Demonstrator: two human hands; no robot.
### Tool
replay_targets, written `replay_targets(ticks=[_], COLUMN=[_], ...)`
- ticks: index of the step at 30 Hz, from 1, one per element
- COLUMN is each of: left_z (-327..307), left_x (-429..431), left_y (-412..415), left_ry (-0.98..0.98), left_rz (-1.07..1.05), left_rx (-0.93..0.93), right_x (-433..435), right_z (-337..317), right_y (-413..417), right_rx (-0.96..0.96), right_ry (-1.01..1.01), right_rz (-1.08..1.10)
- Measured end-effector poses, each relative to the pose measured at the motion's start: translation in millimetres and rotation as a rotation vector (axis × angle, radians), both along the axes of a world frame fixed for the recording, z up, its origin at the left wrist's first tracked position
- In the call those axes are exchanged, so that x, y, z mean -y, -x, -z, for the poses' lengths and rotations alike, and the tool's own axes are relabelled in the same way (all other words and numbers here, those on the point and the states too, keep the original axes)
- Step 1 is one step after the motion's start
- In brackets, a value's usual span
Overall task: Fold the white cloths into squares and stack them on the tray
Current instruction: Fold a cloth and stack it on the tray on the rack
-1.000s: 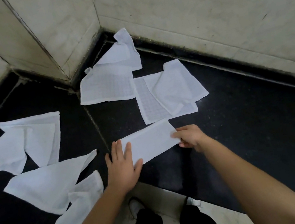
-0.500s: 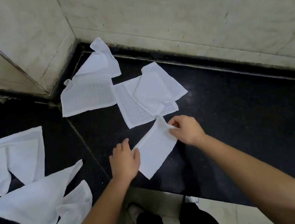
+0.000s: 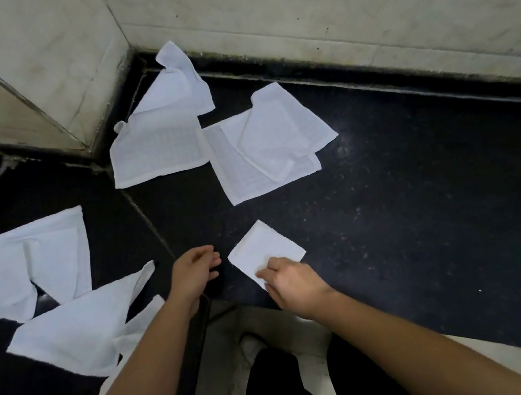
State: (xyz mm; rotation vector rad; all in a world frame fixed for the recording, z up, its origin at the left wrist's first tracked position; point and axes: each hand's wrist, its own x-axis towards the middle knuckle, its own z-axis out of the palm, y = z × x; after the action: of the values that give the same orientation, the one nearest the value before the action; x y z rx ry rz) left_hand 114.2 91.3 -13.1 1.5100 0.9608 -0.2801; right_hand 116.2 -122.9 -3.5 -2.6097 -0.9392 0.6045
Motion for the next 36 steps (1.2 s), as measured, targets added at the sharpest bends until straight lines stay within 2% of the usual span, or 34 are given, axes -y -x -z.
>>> replay_targets(ticks=[7, 13, 16, 19, 24, 27, 30, 32, 36], left_z=[-3.1, -1.9, -1.8, -0.4, -1.1, -3.3, -5.5, -6.4, -9.9], left_x=[6.0, 5.6, 6.5, 10.6, 17.6, 15.7, 13.1, 11.7, 6.8], left_y=[6.4, 7.2, 7.6, 4.7, 2.9, 2.4, 1.5, 0.9, 0.4], left_ry=[-0.053, -0.108, -0.204, -0.343, -0.456, -0.423, -0.36, -0.315, -0.132], left_rz=[0.079, 0.102, 0.213, 0.319, 0.361, 0.368, 0.322, 0.27, 0.15], left_rx=[0.032, 0.053, 0.072, 0.082, 0.082, 0.073, 0.056, 0.033, 0.04], right_x=[-4.3, -17.0, -14.7, -8.4, 14.9, 30.0, 42.4, 50.0, 55.4], right_z=[2.6, 14.9, 19.1, 25.0, 31.4, 26.2, 27.7, 29.3, 32.0], right_y=[3.5, 7.9, 10.2, 12.2, 23.8, 18.5, 5.8, 1.0, -1.6], right_rx=[0.1, 0.093, 0.131, 0.251, 0.366, 0.388, 0.394, 0.327, 0.25], right_ry=[-0.167, -0.085, -0.128, -0.124, -0.16, -0.197, 0.003, 0.149, 0.212], right_rz=[0.056, -0.042, -0.044, -0.099, -0.267, -0.177, -0.025, -0.015, -0.033])
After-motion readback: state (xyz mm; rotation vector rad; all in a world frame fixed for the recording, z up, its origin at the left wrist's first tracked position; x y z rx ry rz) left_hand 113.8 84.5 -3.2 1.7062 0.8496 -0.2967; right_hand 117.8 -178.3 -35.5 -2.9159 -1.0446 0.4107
